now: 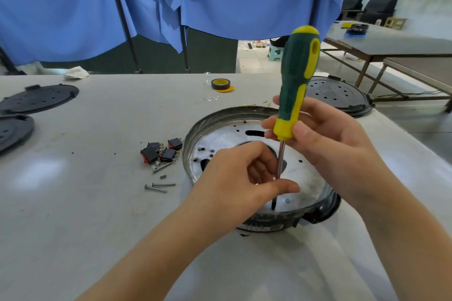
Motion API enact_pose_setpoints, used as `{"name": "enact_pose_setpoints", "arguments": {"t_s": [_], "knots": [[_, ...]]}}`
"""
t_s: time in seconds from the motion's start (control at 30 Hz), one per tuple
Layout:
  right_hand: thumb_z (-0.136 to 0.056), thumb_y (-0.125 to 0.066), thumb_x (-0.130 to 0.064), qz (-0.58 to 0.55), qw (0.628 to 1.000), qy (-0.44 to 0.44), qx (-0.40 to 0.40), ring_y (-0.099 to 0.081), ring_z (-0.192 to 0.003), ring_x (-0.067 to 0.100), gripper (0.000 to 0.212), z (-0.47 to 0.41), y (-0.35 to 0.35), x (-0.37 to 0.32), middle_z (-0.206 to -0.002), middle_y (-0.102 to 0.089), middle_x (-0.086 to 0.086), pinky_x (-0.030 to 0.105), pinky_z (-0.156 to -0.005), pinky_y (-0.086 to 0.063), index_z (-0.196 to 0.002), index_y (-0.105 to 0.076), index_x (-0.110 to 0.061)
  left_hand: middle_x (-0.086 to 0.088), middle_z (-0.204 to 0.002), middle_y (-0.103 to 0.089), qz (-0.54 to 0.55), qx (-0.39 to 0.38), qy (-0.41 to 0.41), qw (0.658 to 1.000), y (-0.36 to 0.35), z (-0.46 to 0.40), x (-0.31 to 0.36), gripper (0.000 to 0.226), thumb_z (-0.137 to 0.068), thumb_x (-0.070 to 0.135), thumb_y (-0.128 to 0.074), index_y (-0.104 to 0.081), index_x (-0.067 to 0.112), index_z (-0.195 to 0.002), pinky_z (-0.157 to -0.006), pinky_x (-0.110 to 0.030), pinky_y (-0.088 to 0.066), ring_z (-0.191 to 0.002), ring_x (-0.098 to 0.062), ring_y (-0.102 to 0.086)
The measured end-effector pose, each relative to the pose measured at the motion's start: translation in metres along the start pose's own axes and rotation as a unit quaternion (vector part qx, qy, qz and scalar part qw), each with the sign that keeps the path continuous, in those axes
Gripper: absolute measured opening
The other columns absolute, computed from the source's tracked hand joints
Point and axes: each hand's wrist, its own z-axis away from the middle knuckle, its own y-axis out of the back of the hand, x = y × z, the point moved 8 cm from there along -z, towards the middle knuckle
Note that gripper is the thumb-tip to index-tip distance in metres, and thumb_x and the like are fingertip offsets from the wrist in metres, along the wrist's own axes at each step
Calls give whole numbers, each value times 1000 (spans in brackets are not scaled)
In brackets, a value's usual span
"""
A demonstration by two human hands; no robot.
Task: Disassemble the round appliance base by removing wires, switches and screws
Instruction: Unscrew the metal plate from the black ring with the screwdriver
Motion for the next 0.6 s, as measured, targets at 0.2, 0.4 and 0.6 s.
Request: {"name": "enact_pose_setpoints", "arguments": {"t_s": [0.2, 0.4, 0.6], "knots": [[-71, -73, -19, 13, 1000, 6, 27, -67, -77, 13, 36, -1, -2, -1, -88, -69, -4, 26, -72, -57, -104, -59, -12, 17, -71, -63, -22, -19, 24, 999, -5, -1, -2, 26, -70, 48, -76, -54, 34, -74, -64, -31, -57, -64, -5, -65], [-82, -62, -17, 6, 1000, 9, 17, -71, -89, 19, 31, 0, 4, -1, -99, -73, 2, 25, -81, -54, -112, -64, -16, 8, -92, -75, 59, -134, 41, 988, -15, 1, -4, 22, -86, 17, -67, -66, 21, -108, -82, -22, -56, -83, -2, -70], [-88, -52, -18, -9, 1000, -12, -19, -67, -104, 23, 35, 0, -2, 1, -107, -72, 5, 26, -87, -52, -123, -58, -18, 8, -74, -73, 63, -88, 58, 992, -7, 0, -7, 10, -75, 22, -79, -70, 26, -78, -65, -28, -59, -66, -12, -70]]}}
